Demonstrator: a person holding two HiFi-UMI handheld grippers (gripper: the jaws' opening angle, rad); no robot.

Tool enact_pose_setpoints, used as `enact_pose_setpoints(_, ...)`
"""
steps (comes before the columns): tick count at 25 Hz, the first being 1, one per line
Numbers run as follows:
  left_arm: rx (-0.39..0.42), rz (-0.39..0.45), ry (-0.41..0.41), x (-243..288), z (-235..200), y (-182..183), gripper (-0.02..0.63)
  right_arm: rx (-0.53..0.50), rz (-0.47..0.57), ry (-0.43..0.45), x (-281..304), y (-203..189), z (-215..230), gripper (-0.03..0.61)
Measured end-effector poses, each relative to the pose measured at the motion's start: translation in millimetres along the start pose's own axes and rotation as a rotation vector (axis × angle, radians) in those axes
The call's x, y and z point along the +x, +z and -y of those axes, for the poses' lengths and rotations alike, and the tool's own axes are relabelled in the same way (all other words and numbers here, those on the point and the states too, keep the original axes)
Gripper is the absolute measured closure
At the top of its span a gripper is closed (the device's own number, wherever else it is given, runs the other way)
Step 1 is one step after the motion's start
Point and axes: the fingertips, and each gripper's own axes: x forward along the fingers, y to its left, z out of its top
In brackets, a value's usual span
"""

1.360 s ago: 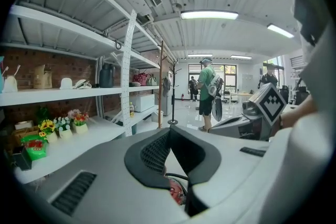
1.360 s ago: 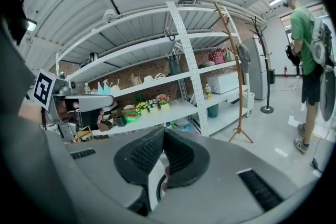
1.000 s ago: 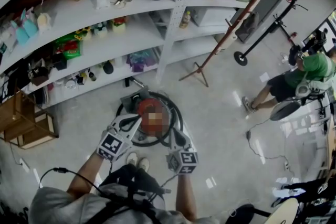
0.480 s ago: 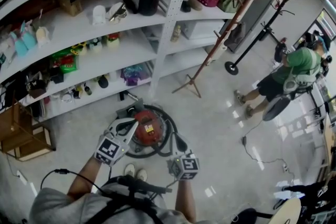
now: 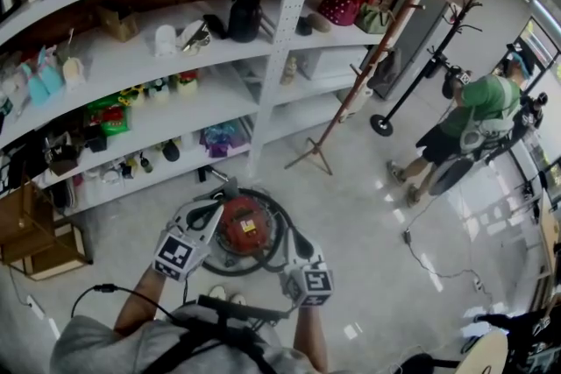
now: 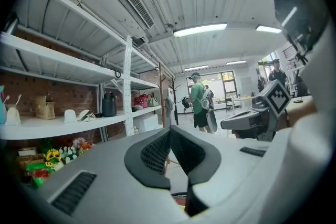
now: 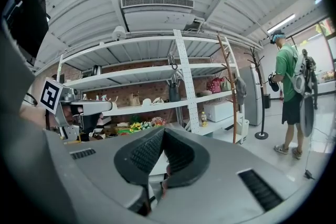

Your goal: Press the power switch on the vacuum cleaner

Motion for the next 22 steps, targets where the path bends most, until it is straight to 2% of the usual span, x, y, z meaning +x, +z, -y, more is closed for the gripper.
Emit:
enact_pose_setpoints(8,-0.003,0.029,0.026,-6,-10,6,0.607,0.002,0.012,-0.007,-4,7,-5,0.566)
enact_pose_setpoints(22,0.003,0.028,0.03,-5,-15,5,0.607,-0.005,0.009,-0.009,0,7,-6,0.568)
